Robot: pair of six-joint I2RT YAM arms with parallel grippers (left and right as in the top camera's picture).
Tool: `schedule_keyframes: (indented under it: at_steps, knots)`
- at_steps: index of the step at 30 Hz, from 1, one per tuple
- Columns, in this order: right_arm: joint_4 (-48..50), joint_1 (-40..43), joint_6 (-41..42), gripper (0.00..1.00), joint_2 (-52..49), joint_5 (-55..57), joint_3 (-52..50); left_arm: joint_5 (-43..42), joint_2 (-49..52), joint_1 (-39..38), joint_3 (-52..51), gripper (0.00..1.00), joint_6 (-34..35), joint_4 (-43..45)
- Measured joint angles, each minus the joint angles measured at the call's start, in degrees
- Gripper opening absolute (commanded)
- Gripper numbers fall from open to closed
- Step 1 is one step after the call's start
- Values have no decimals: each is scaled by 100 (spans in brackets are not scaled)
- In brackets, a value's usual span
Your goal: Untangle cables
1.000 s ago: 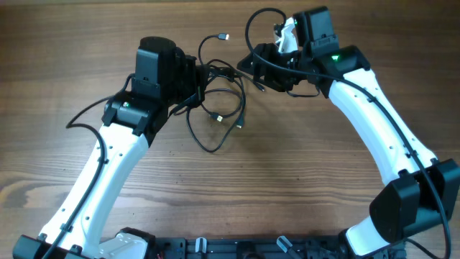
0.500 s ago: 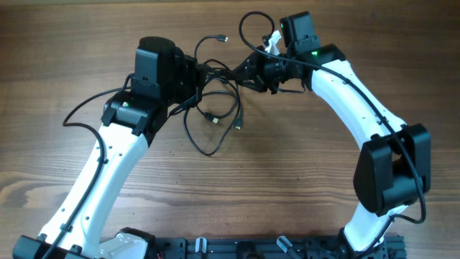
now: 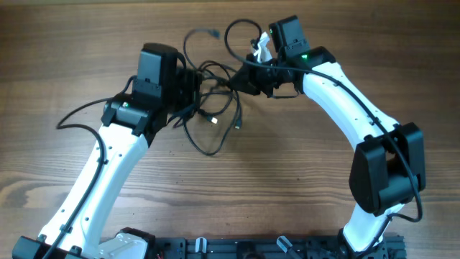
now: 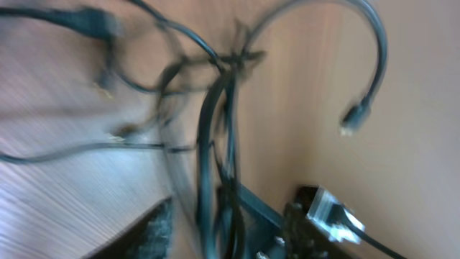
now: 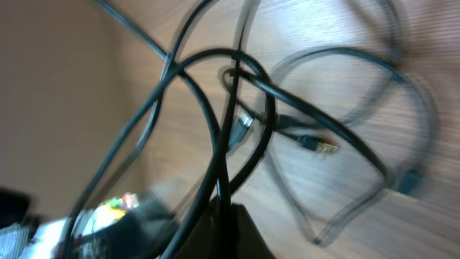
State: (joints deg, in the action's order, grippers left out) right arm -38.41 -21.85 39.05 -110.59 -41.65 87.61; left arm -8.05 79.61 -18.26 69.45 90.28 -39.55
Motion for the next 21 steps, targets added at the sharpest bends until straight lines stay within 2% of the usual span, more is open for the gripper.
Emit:
schedule_keyframes:
  at_steps: [1, 3, 6, 8, 11, 13, 18, 21]
  knots:
    - [-498, 2, -450, 5, 17, 470, 15, 179, 0, 0, -7, 90, -361, -249]
    - [-1134, 2, -927, 5, 83, 1255, 140, 555, -2, 0, -9, 98, -1248, -614]
    - [-1825, 2, -1574, 4, 487, 2352, 935, 804, -2, 0, -9, 100, -2450, -820]
    - [-1902, 2, -1937, 4, 887, 2564, 1449, 826, -2, 0, -9, 100, -2892, -852]
    - [-1904, 2, -2323, 4, 1414, 2339, 1679, 632, -2, -13, -9, 100, -3613, -715]
    - [-1902, 48, -2542, 4, 1414, 1744, 1683, 498, -2, -142, -9, 100, -4076, -645]
    - [-1923, 295, -2850, 4, 1449, 90, 2872, 197, 0, -317, -9, 100, -4586, 11]
    - [-1934, 354, -2839, 4, 1547, -520, 3394, -66, 9, -317, -9, 100, -4833, 334]
